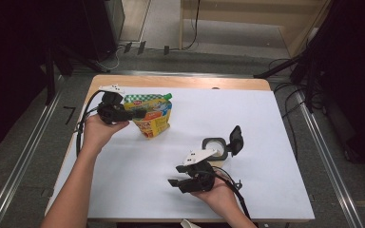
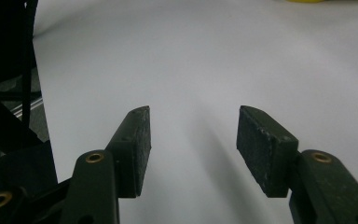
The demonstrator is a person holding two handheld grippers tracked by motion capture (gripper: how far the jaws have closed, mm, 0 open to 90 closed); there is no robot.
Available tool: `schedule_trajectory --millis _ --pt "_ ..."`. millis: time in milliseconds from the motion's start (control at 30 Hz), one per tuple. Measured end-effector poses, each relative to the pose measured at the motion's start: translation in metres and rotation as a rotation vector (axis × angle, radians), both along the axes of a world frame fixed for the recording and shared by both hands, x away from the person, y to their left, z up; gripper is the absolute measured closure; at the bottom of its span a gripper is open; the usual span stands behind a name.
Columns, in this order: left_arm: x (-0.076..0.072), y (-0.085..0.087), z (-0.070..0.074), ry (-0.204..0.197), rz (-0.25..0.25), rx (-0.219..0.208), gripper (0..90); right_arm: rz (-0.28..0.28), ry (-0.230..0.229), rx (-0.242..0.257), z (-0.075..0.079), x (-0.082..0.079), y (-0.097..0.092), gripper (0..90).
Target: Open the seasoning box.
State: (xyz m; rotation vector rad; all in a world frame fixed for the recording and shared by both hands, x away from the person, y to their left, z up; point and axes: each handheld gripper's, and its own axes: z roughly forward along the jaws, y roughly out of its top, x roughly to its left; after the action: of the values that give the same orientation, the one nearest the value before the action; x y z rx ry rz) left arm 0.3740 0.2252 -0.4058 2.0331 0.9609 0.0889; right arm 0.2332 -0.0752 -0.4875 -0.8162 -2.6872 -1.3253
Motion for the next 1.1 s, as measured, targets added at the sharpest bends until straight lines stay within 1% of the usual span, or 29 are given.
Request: schedule_trajectory --millis 133,200,267,300,367,433,533,600,667,733,833,900,1000,1100 --pt "0.0 -0.002 0.0 0.001 -0.006 0.023 72.6 -0.001 0.005 -0.004 -0.002 0.0 0.001 46.0" --pt "0.0 -0.002 0.001 0.002 -0.012 0.046 74.3 -0.001 0.005 -0.006 -0.002 0.0 0.001 46.0" --pt "0.0 -0.002 0.002 0.008 -0.011 0.066 80.6 0.001 0.004 -0.007 -0.003 0.001 0.001 46.0" --pt "0.0 -0.002 0.003 0.013 -0.013 0.071 80.6 0.001 0.004 -0.007 -0.003 0.001 0.001 46.0" --pt "0.001 -0.001 0.004 0.032 -0.008 0.069 85.7 -0.004 0.008 -0.006 -0.003 0.001 0.0 46.0" --pt "0.0 -0.002 0.005 0.04 -0.006 0.077 87.8 -0.003 0.007 -0.007 -0.003 0.002 0.0 46.0" --pt "0.001 -0.002 0.008 0.069 0.007 0.082 89.8 -0.004 0.005 -0.01 -0.004 0.002 -0.001 46.0" --pt "0.001 -0.004 0.01 0.082 0.017 0.081 90.0 -0.004 0.004 -0.012 -0.004 0.002 -0.001 46.0" --pt "0.001 -0.005 0.012 0.116 0.018 0.075 90.0 -0.005 0.003 -0.011 -0.004 0.002 -0.001 46.0" --pt "0.0 -0.005 0.017 0.132 0.025 0.066 90.0 -0.008 0.001 -0.011 -0.004 0.003 -0.001 46.0" --pt "-0.002 -0.006 0.024 0.144 0.025 0.04 90.0 -0.009 -0.002 -0.011 -0.004 0.003 -0.002 46.0" --pt "-0.005 -0.008 0.03 0.152 0.018 0.031 90.0 -0.013 -0.001 -0.01 -0.003 0.003 -0.002 46.0" --pt "-0.01 -0.012 0.038 0.152 0.002 0.027 90.0 -0.016 -0.01 -0.01 -0.003 0.003 -0.003 46.0" --pt "-0.015 -0.017 0.046 0.153 -0.002 0.019 90.0 -0.019 -0.018 -0.008 -0.003 0.004 -0.003 46.1"
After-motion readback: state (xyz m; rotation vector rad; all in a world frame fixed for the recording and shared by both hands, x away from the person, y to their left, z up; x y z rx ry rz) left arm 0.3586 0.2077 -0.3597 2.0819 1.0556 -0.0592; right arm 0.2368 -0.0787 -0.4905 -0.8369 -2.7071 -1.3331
